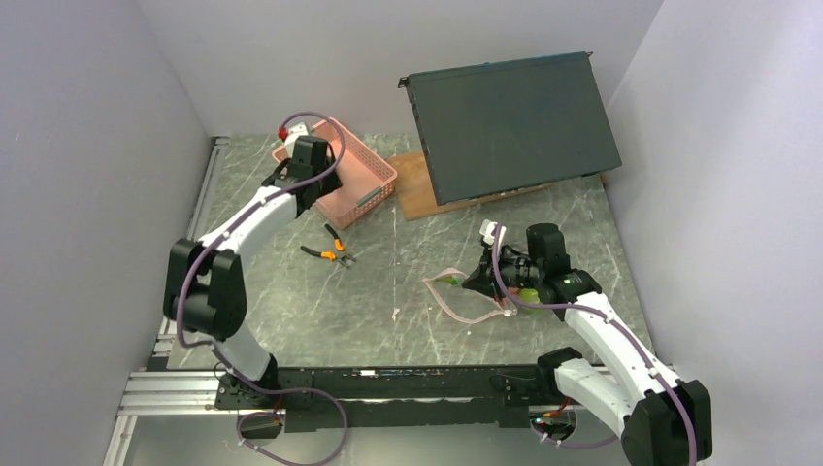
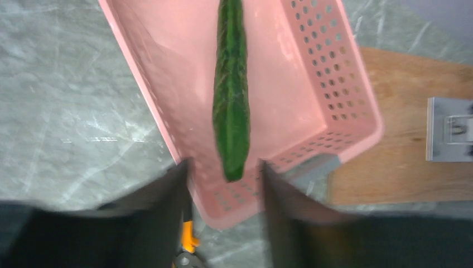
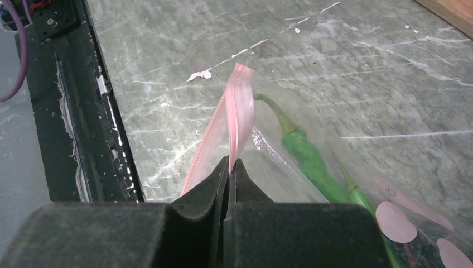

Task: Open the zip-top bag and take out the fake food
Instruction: Place the fake vegetable in the bin.

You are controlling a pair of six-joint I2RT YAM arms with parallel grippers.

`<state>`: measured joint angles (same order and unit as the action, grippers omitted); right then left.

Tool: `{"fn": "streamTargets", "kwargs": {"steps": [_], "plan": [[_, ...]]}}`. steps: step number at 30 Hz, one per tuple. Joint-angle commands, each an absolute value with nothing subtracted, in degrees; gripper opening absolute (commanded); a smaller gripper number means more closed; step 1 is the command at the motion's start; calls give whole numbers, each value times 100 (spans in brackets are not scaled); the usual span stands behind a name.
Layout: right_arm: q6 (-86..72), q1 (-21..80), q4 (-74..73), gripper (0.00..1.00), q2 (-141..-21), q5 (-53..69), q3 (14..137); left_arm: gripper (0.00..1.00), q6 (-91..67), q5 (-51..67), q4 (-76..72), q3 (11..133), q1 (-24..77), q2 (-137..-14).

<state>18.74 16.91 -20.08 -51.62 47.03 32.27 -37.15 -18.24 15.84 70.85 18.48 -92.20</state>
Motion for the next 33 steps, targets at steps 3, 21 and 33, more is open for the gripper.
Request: {"fn": "streamTargets", "kwargs": {"steps": [3,21,33], "plan": [[1998,1659,-1931,0,-5053,4835,3358,96,-3895,-1274,2102,8055,1484,-10022],[2063,1624,-1984,0,-5076,4868,3366,100,-2487,1398,-489,4976,1441,-7138],[2146,1562,-2039,0,-5066,4939,3388,94,-2748,2665,-1194,3446,2121,-5546]]}}
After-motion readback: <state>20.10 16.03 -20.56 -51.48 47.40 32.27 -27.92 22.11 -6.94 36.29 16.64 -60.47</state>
